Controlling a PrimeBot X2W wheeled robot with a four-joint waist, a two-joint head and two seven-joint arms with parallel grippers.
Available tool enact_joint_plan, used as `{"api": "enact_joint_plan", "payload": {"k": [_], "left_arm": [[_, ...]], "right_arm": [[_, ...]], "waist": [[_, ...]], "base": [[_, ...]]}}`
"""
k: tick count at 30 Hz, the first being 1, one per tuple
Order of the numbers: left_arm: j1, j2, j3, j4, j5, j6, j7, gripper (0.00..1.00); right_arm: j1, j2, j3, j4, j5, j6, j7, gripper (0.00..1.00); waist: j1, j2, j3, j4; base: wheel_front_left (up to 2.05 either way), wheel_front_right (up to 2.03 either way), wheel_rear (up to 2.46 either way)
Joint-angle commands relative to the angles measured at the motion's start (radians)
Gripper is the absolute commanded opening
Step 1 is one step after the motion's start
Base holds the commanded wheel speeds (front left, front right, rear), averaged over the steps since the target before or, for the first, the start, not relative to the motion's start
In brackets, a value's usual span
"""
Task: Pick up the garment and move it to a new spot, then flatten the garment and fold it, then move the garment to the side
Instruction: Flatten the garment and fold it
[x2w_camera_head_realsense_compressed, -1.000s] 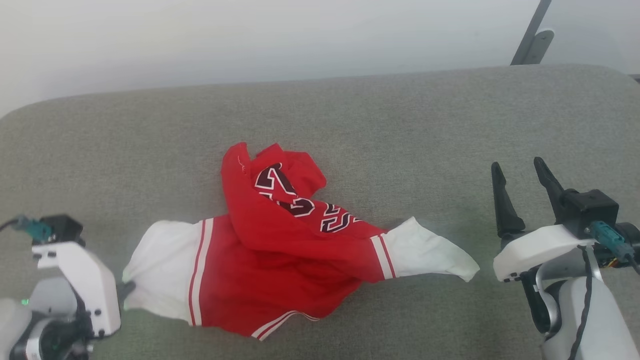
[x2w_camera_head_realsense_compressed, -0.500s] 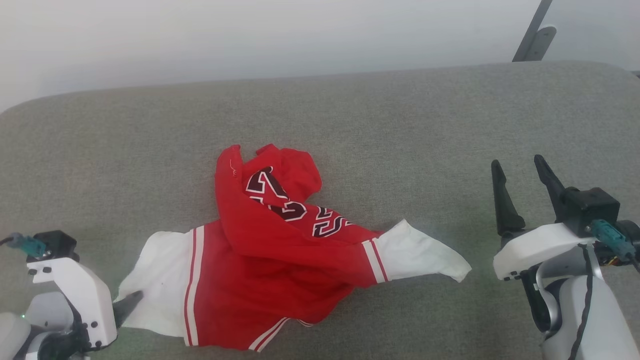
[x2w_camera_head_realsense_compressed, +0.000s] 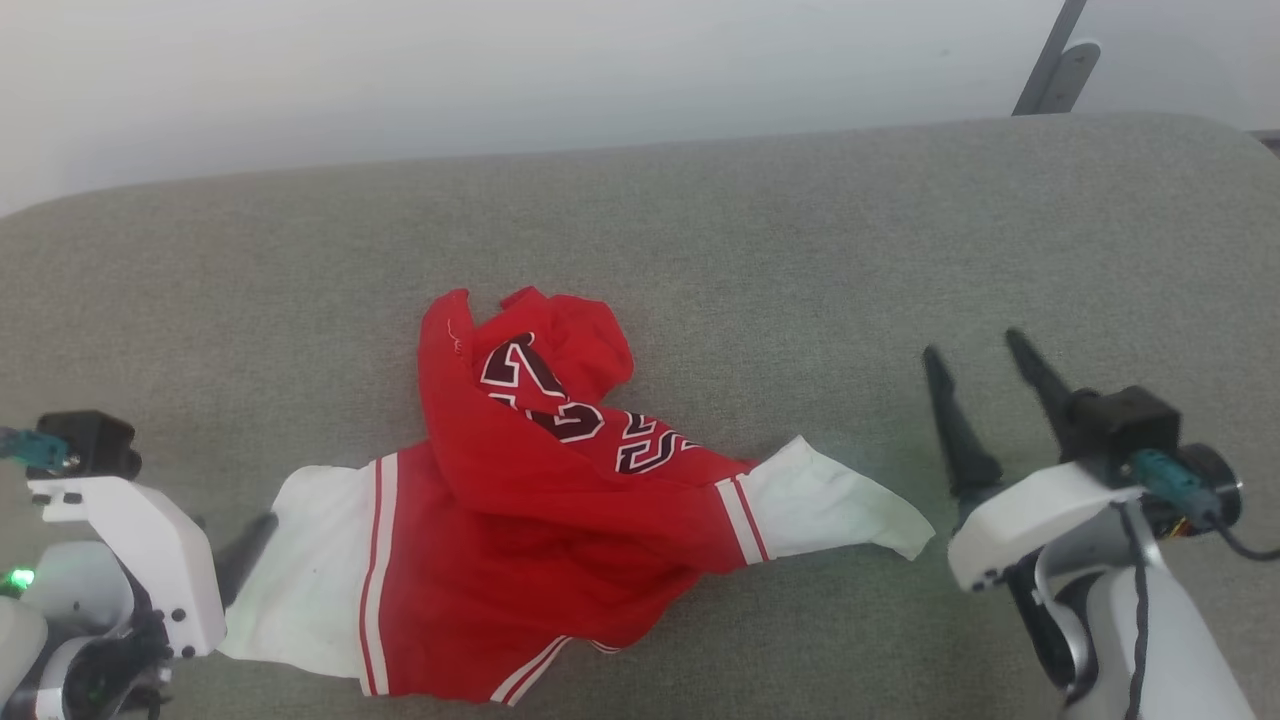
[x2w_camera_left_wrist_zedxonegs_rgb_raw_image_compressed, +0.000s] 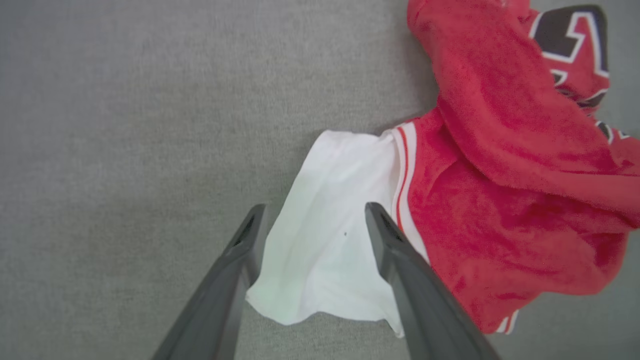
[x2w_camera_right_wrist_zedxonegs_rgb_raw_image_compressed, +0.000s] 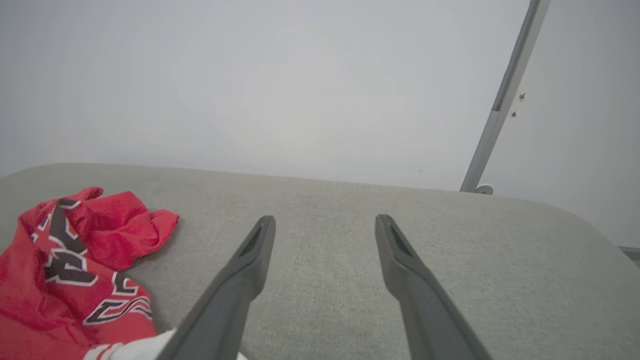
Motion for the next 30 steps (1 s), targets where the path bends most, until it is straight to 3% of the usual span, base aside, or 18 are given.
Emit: {"api": "enact_joint_plan", "payload": {"k": [1,9,21,30], "left_arm": [[0.006,0.005,0.007,-0.010,0.019,-0.007,-0.030,1.00],[0.047,-0.005,0.062,-0.054,0.101,-0.021,-0.264,1.00],[0.209,-0.046,0.158,-0.103,0.170,0.026,-0.608,1.00],[0.300,-0.120,0.205,-0.116,0.161,0.023,-0.699,1.00]], "right_arm": [[0.016,-0.017,0.026,-0.009,0.018,-0.002,0.018,1.00],[0.080,-0.125,0.158,-0.064,0.137,-0.002,0.182,1.00],[0.145,-0.241,0.238,-0.171,0.293,-0.002,0.495,1.00],[0.116,-0.293,0.266,-0.163,0.326,-0.002,0.608,1.00]], "waist": [[0.0000,0.0000,-0.003,0.001],[0.0000,0.0000,-0.024,0.019],[0.0000,0.0000,-0.054,0.073],[0.0000,0.0000,-0.036,0.144]], "base": [[0.00,0.00,0.00],[0.00,0.00,0.00],[0.00,0.00,0.00],[0.00,0.00,0.00]]}}
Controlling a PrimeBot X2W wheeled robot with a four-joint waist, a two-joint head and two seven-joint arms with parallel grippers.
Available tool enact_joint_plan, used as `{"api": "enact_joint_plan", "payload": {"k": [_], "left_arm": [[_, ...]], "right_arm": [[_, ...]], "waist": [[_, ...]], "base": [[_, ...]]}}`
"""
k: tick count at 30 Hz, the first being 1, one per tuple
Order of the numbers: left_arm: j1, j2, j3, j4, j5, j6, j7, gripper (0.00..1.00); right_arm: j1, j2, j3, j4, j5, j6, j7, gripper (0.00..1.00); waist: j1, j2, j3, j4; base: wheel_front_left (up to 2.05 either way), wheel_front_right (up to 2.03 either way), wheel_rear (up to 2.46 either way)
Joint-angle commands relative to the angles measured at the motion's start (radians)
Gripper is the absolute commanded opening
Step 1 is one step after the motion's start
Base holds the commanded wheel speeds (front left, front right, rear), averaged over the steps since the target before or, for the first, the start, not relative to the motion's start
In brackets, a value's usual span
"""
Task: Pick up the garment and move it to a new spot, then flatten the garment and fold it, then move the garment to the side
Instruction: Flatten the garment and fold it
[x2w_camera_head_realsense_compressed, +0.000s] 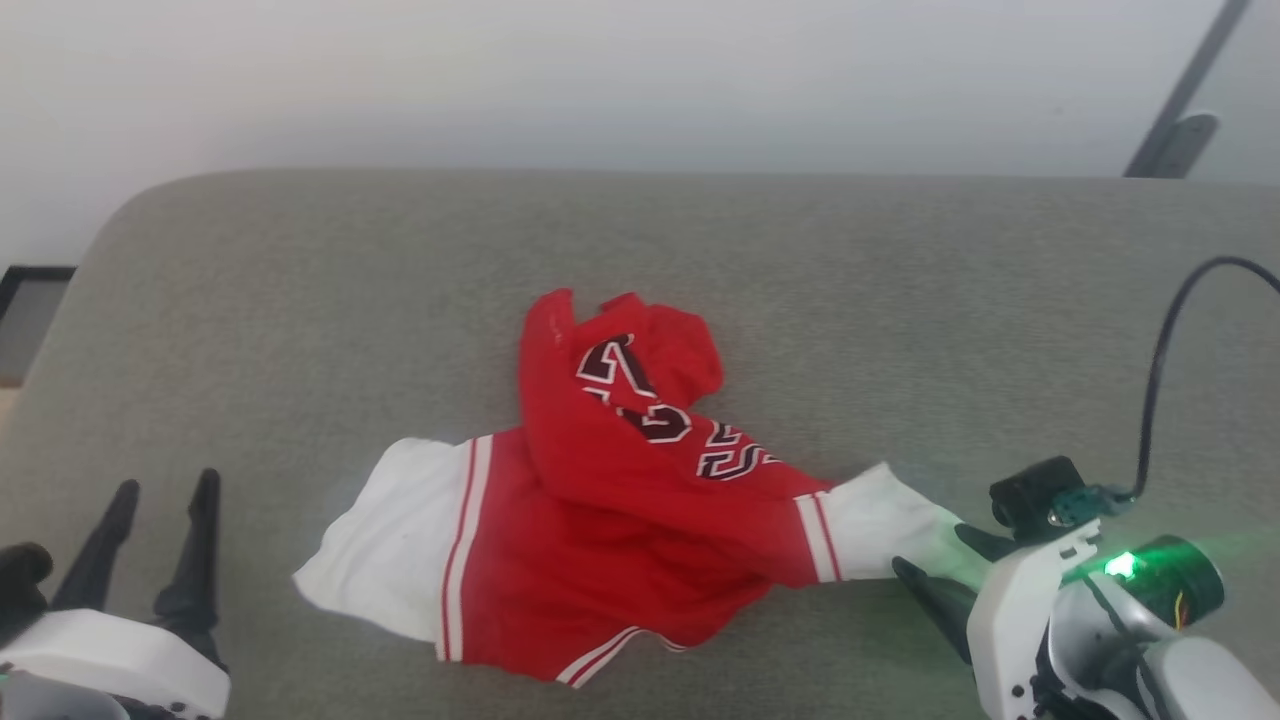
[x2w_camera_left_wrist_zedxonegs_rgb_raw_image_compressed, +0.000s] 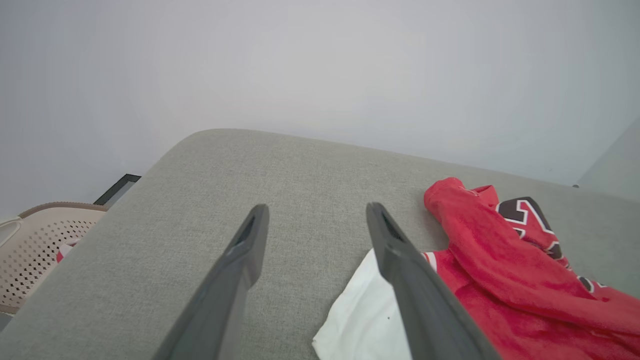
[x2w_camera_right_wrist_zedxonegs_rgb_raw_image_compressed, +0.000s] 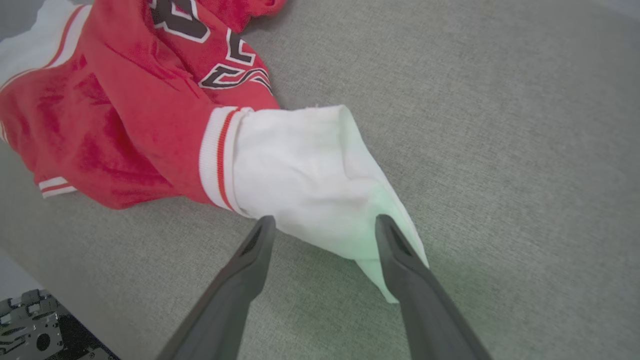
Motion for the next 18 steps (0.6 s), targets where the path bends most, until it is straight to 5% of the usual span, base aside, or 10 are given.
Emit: {"api": "enact_joint_plan", "payload": {"k": [1,6,7,10,18], "left_arm": [[0.009,-0.007,0.006,-0.003,0.006,-0.002,-0.007,1.00],[0.013,-0.052,0.009,0.007,0.030,-0.025,-0.016,1.00],[0.010,-0.062,0.009,0.010,0.037,-0.028,-0.017,1.00],[0.004,-0.086,0.017,0.020,0.050,-0.042,-0.019,1.00],[0.013,-0.135,0.051,0.040,0.076,-0.076,-0.020,1.00]], "right_arm": [[-0.012,-0.004,0.005,0.001,-0.002,-0.001,0.005,1.00],[-0.047,-0.023,0.037,0.048,0.007,-0.001,0.031,1.00],[-0.052,-0.031,0.045,0.062,0.000,-0.001,0.035,0.93],[-0.074,-0.040,0.055,0.092,-0.008,-0.001,0.039,0.00],[-0.111,-0.019,0.003,0.086,0.037,-0.001,0.058,0.00]], "waist": [[0.0000,-0.0001,0.010,0.019],[0.0000,-0.0001,0.022,0.068],[0.0000,-0.0001,0.023,0.077],[0.0000,-0.0001,0.026,0.098],[0.0000,-0.0001,0.031,0.121]], "base": [[0.00,0.00,0.00],[0.00,0.00,0.00],[0.00,0.00,0.00],[0.00,0.00,0.00],[0.00,0.00,0.00]]}}
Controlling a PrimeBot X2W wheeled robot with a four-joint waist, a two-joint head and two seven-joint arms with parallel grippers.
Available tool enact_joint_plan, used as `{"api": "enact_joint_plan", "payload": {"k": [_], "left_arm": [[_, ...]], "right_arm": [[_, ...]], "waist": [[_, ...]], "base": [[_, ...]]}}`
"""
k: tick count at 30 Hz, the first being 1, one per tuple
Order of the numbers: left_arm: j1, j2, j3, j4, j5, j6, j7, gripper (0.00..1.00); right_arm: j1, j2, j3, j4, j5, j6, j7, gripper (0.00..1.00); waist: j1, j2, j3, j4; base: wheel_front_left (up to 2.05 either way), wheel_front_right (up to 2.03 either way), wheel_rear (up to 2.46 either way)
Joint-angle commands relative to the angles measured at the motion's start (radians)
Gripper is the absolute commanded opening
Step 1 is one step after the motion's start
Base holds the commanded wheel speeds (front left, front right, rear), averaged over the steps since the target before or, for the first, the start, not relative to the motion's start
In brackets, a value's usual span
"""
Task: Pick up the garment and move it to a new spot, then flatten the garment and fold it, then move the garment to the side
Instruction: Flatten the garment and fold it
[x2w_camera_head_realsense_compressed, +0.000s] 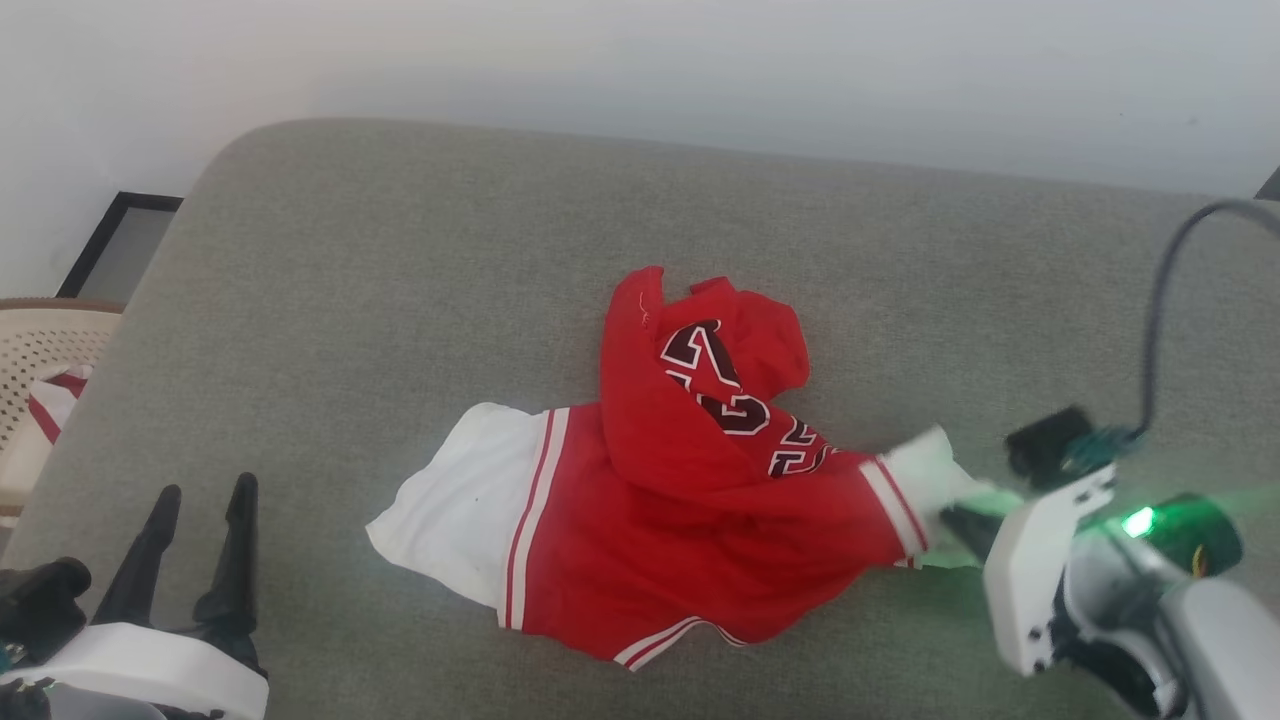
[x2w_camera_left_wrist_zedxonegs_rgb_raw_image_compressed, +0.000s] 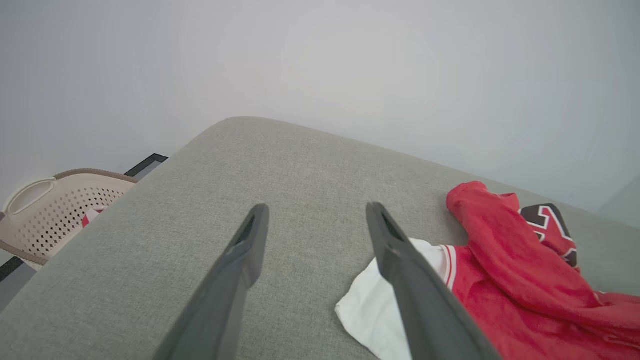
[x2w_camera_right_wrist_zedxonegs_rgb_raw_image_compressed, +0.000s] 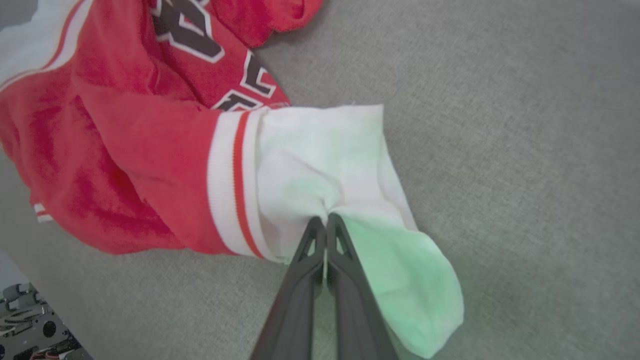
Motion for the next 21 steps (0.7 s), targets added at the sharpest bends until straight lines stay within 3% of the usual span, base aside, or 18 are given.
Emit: {"api": "enact_joint_plan", "payload": {"k": [1,10,15,21], "left_arm": [[0.007,-0.007,0.010,0.004,0.018,-0.009,-0.004,1.00],[-0.002,-0.034,0.023,0.018,0.033,-0.041,-0.004,1.00],[-0.020,-0.043,0.010,0.030,0.040,-0.054,-0.004,1.00],[-0.031,-0.047,-0.004,0.043,0.044,-0.062,0.001,1.00]], "right_arm": [[-0.018,0.011,-0.026,-0.013,0.021,-0.001,0.009,0.00],[-0.116,0.076,-0.219,0.051,0.012,-0.002,0.040,0.00],[-0.213,0.148,-0.344,0.189,-0.094,-0.002,0.028,0.00],[-0.293,0.192,-0.368,0.361,-0.198,-0.001,0.021,0.03]], "waist": [[0.0000,0.0000,0.002,0.003],[0.0000,0.0000,0.012,0.019],[0.0000,0.0000,0.013,0.030],[0.0000,0.0000,0.011,0.041]], "base": [[0.00,0.00,0.00],[0.00,0.00,0.00],[0.00,0.00,0.00],[0.00,0.00,0.00]]}}
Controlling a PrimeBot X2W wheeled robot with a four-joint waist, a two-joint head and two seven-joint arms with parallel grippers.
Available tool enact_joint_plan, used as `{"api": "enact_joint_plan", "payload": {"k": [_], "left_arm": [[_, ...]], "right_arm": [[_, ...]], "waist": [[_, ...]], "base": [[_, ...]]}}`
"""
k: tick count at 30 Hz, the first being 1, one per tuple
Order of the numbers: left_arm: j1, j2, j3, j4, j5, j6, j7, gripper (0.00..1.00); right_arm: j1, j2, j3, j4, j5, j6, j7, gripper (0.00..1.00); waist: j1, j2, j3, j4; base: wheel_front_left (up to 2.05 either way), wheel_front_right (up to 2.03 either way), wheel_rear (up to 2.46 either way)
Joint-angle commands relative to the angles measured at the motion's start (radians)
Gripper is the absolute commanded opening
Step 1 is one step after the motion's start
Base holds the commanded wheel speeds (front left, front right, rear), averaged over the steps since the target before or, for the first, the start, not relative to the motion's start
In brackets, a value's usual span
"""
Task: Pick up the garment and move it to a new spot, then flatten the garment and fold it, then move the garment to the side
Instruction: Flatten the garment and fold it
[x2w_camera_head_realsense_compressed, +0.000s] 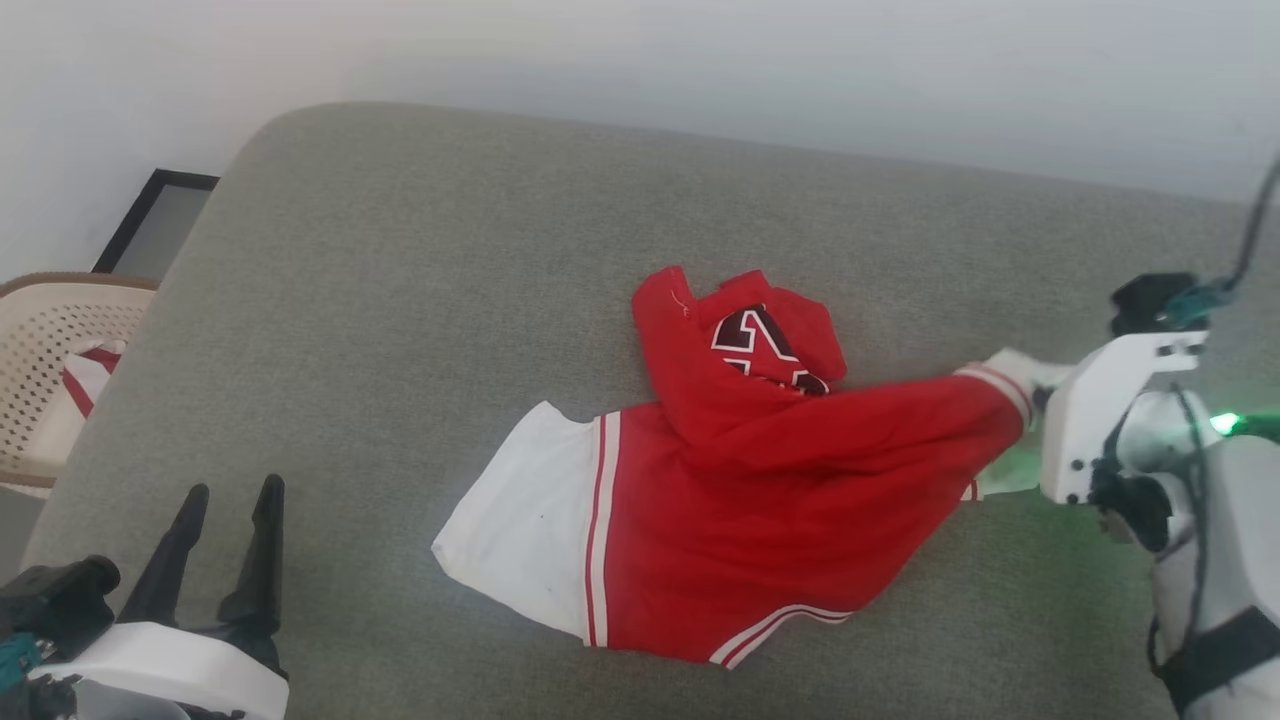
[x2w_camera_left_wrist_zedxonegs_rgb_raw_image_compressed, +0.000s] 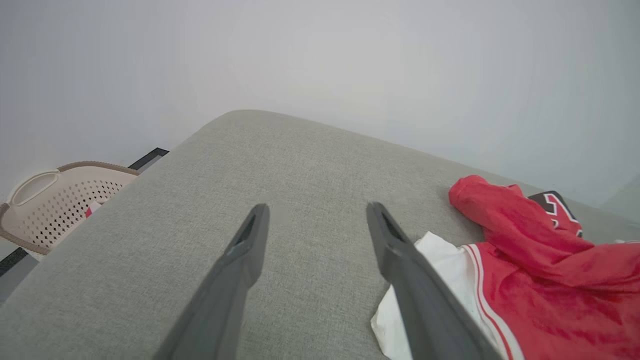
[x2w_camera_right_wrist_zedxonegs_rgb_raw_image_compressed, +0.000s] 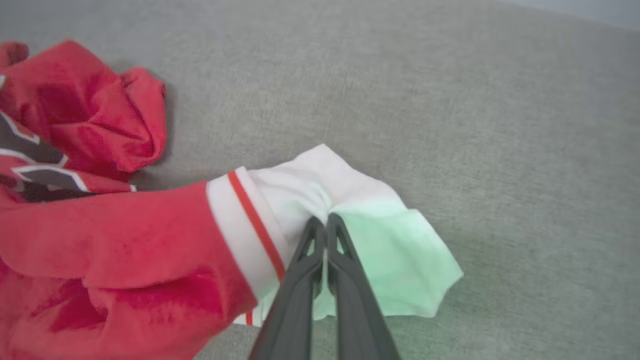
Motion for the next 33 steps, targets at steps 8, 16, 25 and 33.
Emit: {"api": "enact_joint_plan", "payload": {"k": [8,16,25,33], "left_arm": [[-0.015,-0.001,-0.006,0.006,0.004,0.000,0.005,1.00],[0.017,0.021,0.014,-0.018,-0.002,0.017,0.006,1.00],[0.032,0.041,0.024,-0.045,-0.007,0.027,0.019,1.00],[0.032,0.061,0.026,-0.063,-0.009,0.032,0.039,1.00]], "right_arm": [[-0.098,0.014,0.029,0.191,-0.048,-0.001,-0.067,1.00],[-0.083,-0.052,0.141,0.088,0.048,-0.001,-0.155,1.00],[0.029,-0.109,0.098,-0.112,0.072,-0.001,-0.336,1.00],[0.157,-0.089,0.014,-0.214,0.065,-0.001,-0.542,1.00]], "waist": [[0.0000,0.0000,-0.009,-0.002],[0.0000,0.0000,-0.018,-0.045],[0.0000,0.0000,-0.027,-0.102],[0.0000,0.0000,-0.033,-0.155]], "base": [[0.00,0.00,0.00],[0.00,0.00,0.00],[0.00,0.00,0.00],[0.00,0.00,0.00]]}}
